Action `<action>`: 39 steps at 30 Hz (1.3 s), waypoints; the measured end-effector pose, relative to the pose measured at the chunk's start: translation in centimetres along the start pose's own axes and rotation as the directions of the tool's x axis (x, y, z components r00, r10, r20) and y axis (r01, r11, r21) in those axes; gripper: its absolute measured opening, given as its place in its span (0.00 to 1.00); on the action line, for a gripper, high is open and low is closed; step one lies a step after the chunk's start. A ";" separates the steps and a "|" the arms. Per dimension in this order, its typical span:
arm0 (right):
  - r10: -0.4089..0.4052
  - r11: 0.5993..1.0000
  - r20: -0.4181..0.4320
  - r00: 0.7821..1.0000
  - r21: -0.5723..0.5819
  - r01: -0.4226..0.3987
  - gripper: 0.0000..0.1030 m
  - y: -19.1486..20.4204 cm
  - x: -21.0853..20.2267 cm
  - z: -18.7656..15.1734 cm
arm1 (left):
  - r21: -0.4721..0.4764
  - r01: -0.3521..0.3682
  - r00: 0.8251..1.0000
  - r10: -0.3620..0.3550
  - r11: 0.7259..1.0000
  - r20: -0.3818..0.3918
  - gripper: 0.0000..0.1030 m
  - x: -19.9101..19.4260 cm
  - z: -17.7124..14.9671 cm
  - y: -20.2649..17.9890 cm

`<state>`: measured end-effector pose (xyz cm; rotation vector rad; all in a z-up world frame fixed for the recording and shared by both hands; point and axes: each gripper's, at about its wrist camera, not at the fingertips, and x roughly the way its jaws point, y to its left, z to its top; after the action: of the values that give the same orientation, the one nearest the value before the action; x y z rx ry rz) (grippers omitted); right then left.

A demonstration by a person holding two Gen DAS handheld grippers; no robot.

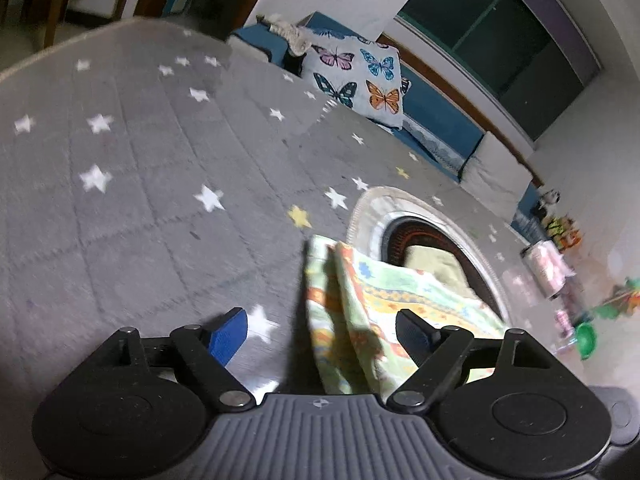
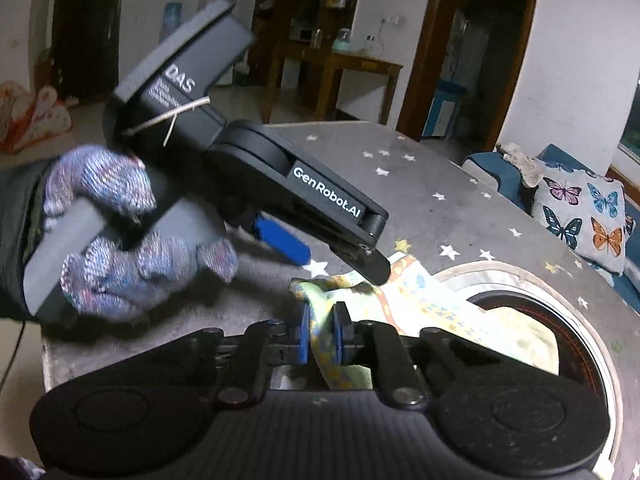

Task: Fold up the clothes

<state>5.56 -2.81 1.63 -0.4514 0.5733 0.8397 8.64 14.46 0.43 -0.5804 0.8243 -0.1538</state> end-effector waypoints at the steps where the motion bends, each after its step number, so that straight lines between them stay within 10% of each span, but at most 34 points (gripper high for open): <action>1: -0.001 1.000 0.006 1.000 0.004 0.000 0.10 -0.1 -0.2 0.0 | -0.017 0.017 1.000 -0.017 1.000 -0.009 0.80 0.1 -0.1 -0.1; 4: 0.006 1.000 0.022 1.000 0.019 -0.007 0.10 -0.4 -1.0 -0.1 | -0.046 0.059 0.998 -0.061 0.997 -0.035 0.68 0.6 -0.4 -0.4; 8: 0.027 0.999 0.032 0.999 0.017 -0.027 0.10 -0.4 -1.8 -0.5 | -0.081 0.097 0.992 -0.103 0.992 -0.070 0.15 1.4 -0.8 -0.4; 10: 0.047 0.999 0.032 0.998 0.020 -0.047 0.10 -0.5 -2.1 -0.8 | -0.085 0.102 0.991 -0.109 0.991 -0.076 0.12 1.7 -1.1 -0.3; 21: -0.105 0.967 -0.015 0.994 0.230 0.106 0.14 -8.9 -4.5 -4.8 | -0.027 0.081 0.994 -0.082 0.996 -0.066 0.11 1.6 -1.7 -0.9; 39: -0.389 0.761 -0.191 0.901 0.485 0.432 0.32 -20.5 -5.6 -13.3 | 0.056 0.043 0.998 -0.040 0.997 -0.058 0.11 1.8 -1.5 -1.9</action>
<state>14.99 -25.80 -1.96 -0.1001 0.7136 0.2176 8.98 11.56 -0.50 -0.5410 0.8603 -0.2319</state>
